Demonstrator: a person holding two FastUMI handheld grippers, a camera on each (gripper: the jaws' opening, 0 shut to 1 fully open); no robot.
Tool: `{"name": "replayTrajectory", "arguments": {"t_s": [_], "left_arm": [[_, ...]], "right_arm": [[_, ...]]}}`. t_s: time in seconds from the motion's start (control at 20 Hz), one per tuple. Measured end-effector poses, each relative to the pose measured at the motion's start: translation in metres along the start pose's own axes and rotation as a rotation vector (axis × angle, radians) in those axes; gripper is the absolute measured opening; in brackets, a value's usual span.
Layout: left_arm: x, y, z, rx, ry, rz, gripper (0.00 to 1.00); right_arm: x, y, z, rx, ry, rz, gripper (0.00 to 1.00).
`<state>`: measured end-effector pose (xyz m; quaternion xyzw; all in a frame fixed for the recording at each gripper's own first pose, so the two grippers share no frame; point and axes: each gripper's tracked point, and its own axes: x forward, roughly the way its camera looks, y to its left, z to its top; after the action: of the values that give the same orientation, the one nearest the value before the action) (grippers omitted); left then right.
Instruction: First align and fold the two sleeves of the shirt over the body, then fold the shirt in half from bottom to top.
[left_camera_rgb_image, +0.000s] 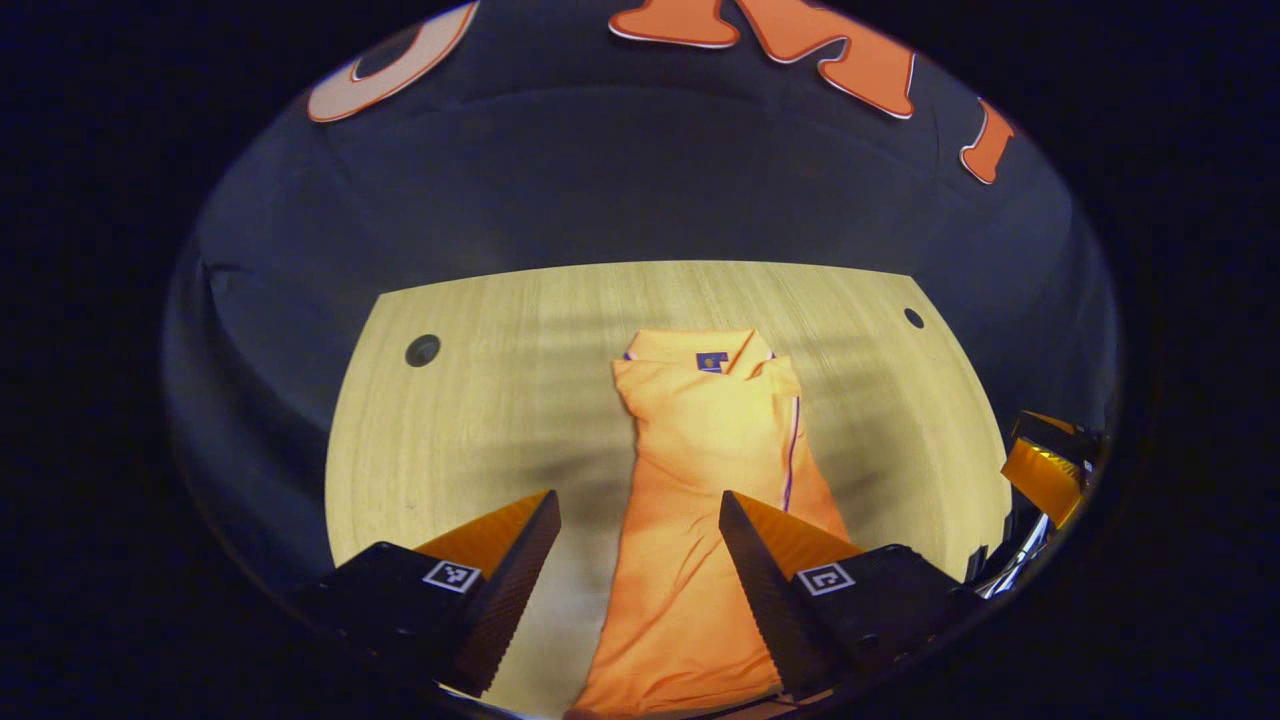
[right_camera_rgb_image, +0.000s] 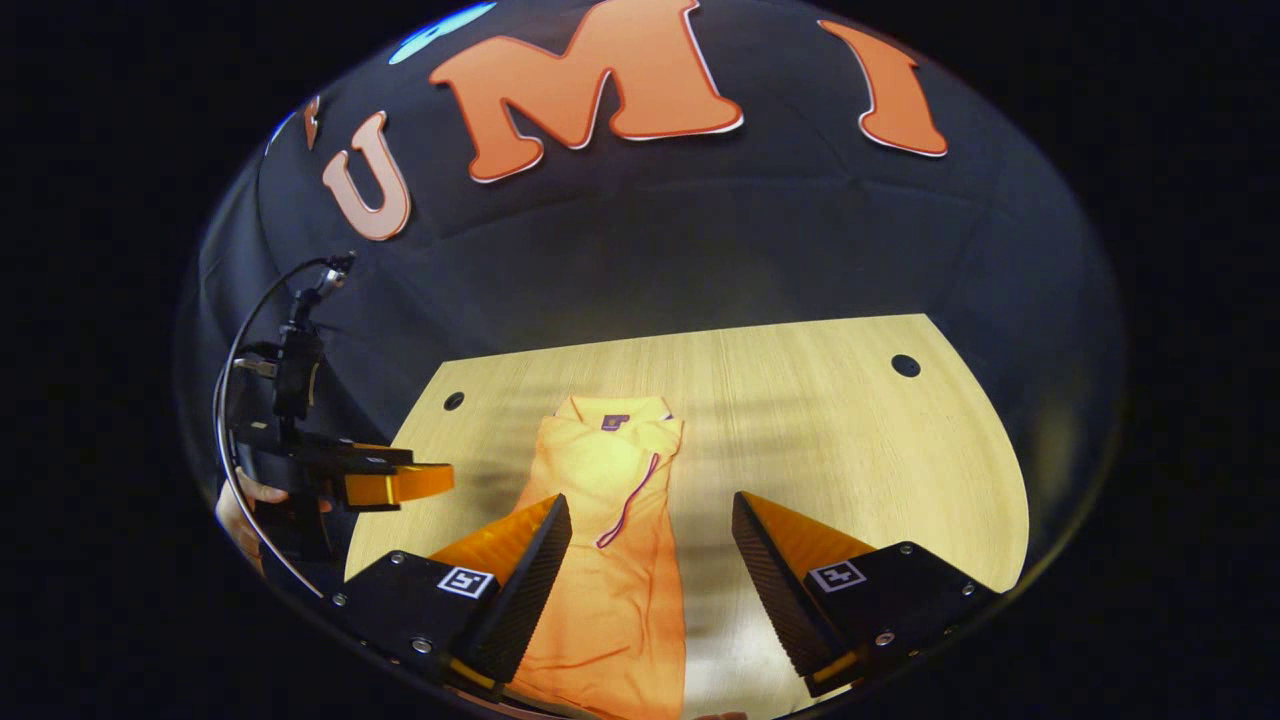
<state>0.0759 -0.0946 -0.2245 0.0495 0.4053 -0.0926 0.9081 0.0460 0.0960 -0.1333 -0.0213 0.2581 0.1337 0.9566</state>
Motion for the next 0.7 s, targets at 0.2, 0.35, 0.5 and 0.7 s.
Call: {"name": "replayTrajectory", "arguments": {"t_s": [0.2, 0.35, 0.5, 0.7], "left_arm": [[-0.02, 0.034, -0.02, -0.032, -0.005, 0.014, 0.99], [-0.022, 0.045, -0.048, -0.024, 0.001, 0.036, 0.99], [-0.023, 0.034, -0.086, -0.033, 0.038, 0.007, 0.99], [-0.023, 0.027, -0.144, -0.036, 0.107, -0.009, 0.99]], "right_arm": [[0.006, 0.015, -0.021, -0.054, 0.05, -0.013, 0.98], [0.005, 0.022, -0.041, -0.064, 0.084, -0.023, 0.99], [0.008, 0.021, -0.068, -0.058, 0.138, -0.04, 0.99], [0.004, 0.021, -0.113, -0.051, 0.228, -0.056, 0.99]]}}
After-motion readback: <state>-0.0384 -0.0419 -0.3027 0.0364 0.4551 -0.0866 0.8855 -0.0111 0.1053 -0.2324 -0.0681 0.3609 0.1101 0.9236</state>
